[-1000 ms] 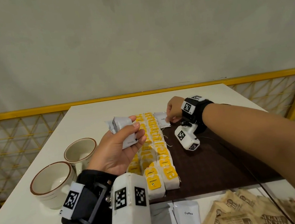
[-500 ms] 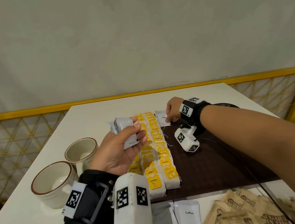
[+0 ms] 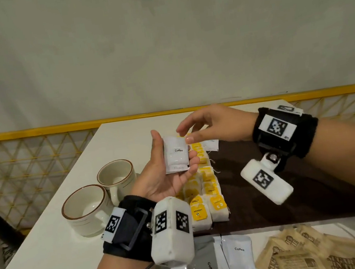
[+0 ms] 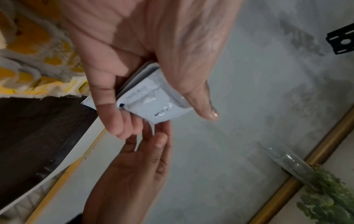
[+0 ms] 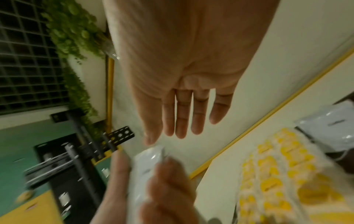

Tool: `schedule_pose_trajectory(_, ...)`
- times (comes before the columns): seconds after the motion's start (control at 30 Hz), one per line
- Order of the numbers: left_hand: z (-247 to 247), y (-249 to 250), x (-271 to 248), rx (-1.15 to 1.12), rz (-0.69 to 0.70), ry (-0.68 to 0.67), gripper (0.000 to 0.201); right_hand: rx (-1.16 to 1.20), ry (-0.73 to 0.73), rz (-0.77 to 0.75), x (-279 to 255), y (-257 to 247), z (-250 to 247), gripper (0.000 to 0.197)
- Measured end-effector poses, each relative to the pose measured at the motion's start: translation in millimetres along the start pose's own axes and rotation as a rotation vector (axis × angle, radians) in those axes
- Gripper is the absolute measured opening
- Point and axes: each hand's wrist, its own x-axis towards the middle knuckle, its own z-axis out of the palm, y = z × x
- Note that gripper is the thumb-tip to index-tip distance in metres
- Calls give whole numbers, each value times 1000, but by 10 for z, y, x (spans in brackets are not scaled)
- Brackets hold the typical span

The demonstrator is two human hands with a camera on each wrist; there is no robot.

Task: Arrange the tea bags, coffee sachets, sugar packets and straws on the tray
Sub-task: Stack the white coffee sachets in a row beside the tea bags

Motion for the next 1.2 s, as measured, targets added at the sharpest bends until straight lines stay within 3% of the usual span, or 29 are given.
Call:
schedule_pose_trajectory(0.2, 19, -28, -29, 50, -56, -35, 80, -44, 117, 23, -171, -70, 208, 18)
schedule_pose_trajectory(0.4, 32, -32, -55, 82, -17, -27, 72, -71, 87, 100, -294, -140, 267, 17)
schedule_pose_trajectory(0.5, 8, 3, -33, 33, 31, 17, 71, 263, 101, 96, -326, -158, 122, 5)
schedule_pose_trajectory(0.57, -35, 42, -16, 5, 59, 73, 68, 518, 179, 161, -290, -82, -74, 9)
schedule_pose_trajectory(0.63, -74, 74, -5, -5, 79, 96, 65, 592, 243, 258, -215, 107, -255, 10)
schedule_pose_trajectory(0.7, -89, 86, -2, -8, 94, 98, 65, 542, 259, 401, -118, 394, -323, 9)
schedule_pose_trajectory(0.8, -78, 68, 3, -2, 95, 92, 64, 341, 209, 631, 0, 815, -251, 33)
schedule_pose_trajectory(0.87, -63, 48, 4, 13, 100, 96, 64, 223, 175, 712, 63, 978, -153, 38)
schedule_pose_trajectory(1.0, -44, 23, 6, 31, 108, 122, 63, 16, 159, 746, 246, 1180, -67, 39)
schedule_pose_trajectory(1.2, -62, 32, 10, 33, 123, 135, 63, -42, 161, 702, 394, 1322, -72, 40)
